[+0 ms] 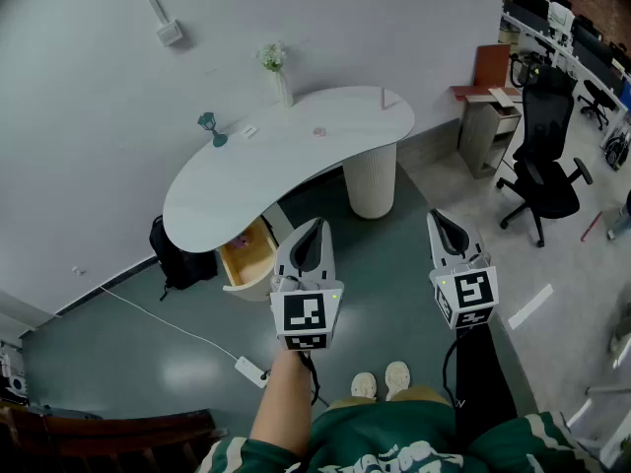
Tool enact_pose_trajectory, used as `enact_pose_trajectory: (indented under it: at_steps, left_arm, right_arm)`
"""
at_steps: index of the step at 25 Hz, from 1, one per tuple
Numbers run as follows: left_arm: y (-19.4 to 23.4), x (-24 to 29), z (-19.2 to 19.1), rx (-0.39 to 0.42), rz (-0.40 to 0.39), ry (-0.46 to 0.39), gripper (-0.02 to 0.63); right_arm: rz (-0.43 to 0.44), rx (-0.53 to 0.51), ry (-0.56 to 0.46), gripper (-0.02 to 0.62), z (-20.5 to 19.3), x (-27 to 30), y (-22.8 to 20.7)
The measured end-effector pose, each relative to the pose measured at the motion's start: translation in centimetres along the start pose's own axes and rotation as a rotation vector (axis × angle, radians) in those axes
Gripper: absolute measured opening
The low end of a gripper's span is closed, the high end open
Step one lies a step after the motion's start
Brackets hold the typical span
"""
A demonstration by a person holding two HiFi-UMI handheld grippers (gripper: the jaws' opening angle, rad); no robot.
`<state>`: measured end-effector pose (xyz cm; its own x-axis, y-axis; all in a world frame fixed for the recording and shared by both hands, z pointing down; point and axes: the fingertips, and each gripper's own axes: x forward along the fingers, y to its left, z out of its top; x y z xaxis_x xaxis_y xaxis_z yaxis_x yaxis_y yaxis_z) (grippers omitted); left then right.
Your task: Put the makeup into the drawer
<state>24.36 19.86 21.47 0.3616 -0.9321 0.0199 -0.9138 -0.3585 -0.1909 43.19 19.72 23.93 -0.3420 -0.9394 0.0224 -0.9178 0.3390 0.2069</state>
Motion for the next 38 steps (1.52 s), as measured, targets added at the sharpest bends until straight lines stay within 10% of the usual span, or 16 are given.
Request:
enact_pose_trajectory:
  at_steps: [12, 17, 24, 38]
  left_arm:
    - [4.0, -4.1, -1.6, -0.025, -0.026, -0.013, -0.002]
    - [4.6, -2.8, -1.6, -0.039, -0.023, -0.016, 0.000]
    - [3.6, 2.6, -2.2, -0.032, -0.025, -0.006, 0.000]
    - [2.5, 19.2, -0.2, -0.001, 0.016, 0.003, 0.000]
  right_arm:
    - [-0.036, -0.008, -0.027, 0.008, 1.7, -1.0, 5.3]
    - [-0.035, -0.015, -0.026, 0.165, 1.5, 0.1, 4.7]
    - [-0.006, 0.050, -0.045, 0.315, -0.2, 3.5, 1.0]
    - [0.058, 0.095, -0.050, 0.357, -2.1, 16.5, -11.7]
